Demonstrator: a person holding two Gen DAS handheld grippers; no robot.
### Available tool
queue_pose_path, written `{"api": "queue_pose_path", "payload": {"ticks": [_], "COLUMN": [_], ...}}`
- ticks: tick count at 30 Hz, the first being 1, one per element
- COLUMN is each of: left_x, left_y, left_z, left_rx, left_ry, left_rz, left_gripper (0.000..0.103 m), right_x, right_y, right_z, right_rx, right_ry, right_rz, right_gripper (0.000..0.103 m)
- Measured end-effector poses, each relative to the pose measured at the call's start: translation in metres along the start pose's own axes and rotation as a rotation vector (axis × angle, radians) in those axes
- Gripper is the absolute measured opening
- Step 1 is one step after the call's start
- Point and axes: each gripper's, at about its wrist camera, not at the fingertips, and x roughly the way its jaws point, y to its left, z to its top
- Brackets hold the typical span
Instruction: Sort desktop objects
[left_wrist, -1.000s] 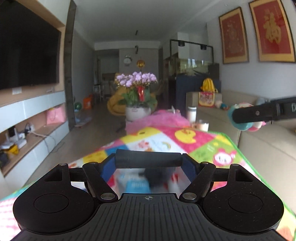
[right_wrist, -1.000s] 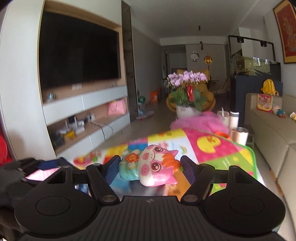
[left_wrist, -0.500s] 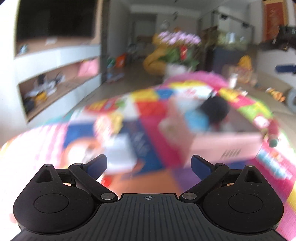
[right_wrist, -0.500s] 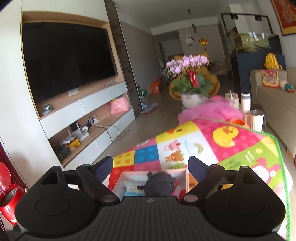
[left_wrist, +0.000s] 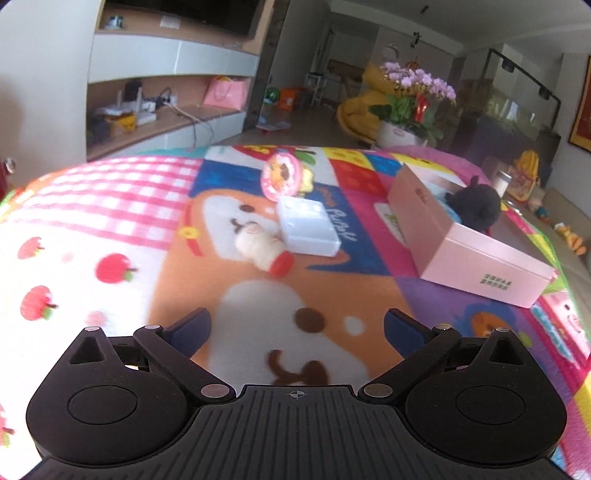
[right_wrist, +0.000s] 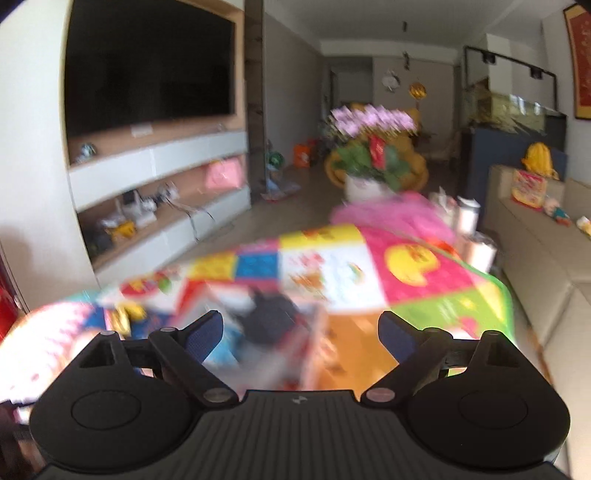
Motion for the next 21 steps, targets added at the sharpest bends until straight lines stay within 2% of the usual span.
{"api": "queue_pose_path", "payload": {"ticks": [3, 8, 11, 17, 21], "left_x": [0.002, 0.004, 0.005, -0.001, -0.001], "left_y": [-0.013, -0.036, -0.048, -0.063, -0.068], "left_z": [-0.003, -0.009, -0.011, -0.013, -0.011], "left_rx": [0.017, 0.06, 0.071, 0.107, 0.12], "left_ry": [0.013, 0.041, 0.05, 0.062, 0.07], "left_rz": [-0.018, -0.057, -0.062, -0.066, -0.067], "left_gripper": [0.102, 0.103, 0.103, 0.103, 0.103], "right_x": [-0.013, -0.035, -0.035, -0.021, -0.012], "right_y": [-0.027, -0.086, -0.106, -0.119, -0.116], "right_z": [-0.029, -0.07, -0.099, -0.16, -0.181], "right_rx": [0.04, 0.218, 0.25, 0.293, 0.297], "right_ry": [0.035, 0.055, 0.097, 0.193, 0.207], "right_rz": [-0.081, -0.158, -0.217, -0.298, -0.288], "right_gripper": [0.091, 0.091, 0.091, 0.09, 0.085]}}
